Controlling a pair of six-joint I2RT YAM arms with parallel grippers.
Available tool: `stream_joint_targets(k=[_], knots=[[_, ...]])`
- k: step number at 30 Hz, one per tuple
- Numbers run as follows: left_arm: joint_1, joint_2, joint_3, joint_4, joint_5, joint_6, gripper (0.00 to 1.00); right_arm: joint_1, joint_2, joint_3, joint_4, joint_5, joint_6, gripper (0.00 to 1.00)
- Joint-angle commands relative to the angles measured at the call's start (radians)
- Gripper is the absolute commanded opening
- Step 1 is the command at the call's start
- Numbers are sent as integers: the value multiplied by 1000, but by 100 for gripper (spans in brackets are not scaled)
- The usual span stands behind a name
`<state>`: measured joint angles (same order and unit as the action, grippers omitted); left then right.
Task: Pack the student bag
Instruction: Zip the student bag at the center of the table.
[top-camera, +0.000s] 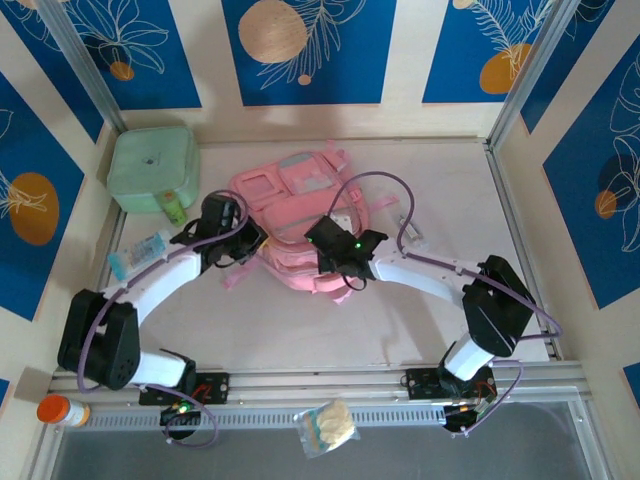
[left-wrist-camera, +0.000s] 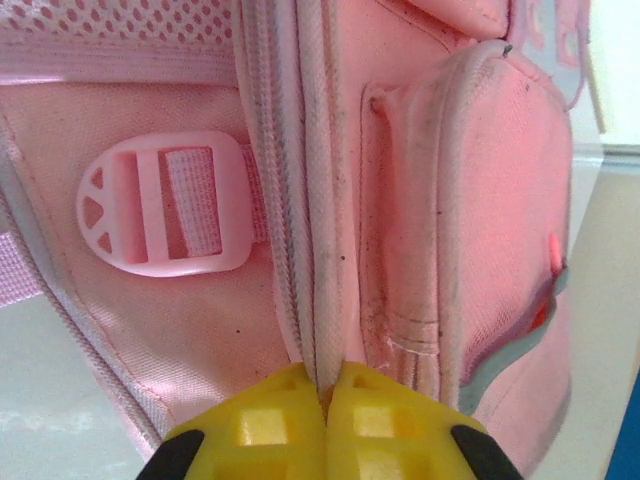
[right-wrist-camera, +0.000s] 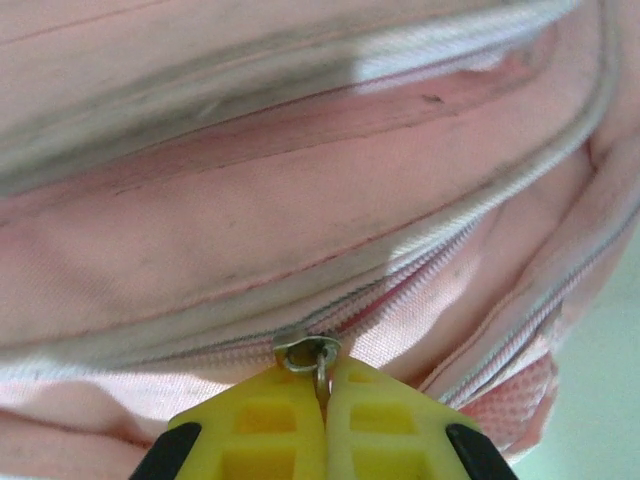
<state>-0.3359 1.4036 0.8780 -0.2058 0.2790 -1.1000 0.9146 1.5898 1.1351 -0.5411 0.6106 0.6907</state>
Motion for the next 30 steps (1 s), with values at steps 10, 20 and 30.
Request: stream_joint_targets(k=[10, 20, 30], knots=[[161, 179, 235, 1, 76, 296, 21, 155, 160, 184, 78, -109, 96, 0], [54, -168, -251, 301, 33, -174, 40, 146, 131, 146, 126, -112, 94, 0], [-75, -138, -263, 294, -124, -291, 34, 148, 114, 118, 143, -113, 100, 0]])
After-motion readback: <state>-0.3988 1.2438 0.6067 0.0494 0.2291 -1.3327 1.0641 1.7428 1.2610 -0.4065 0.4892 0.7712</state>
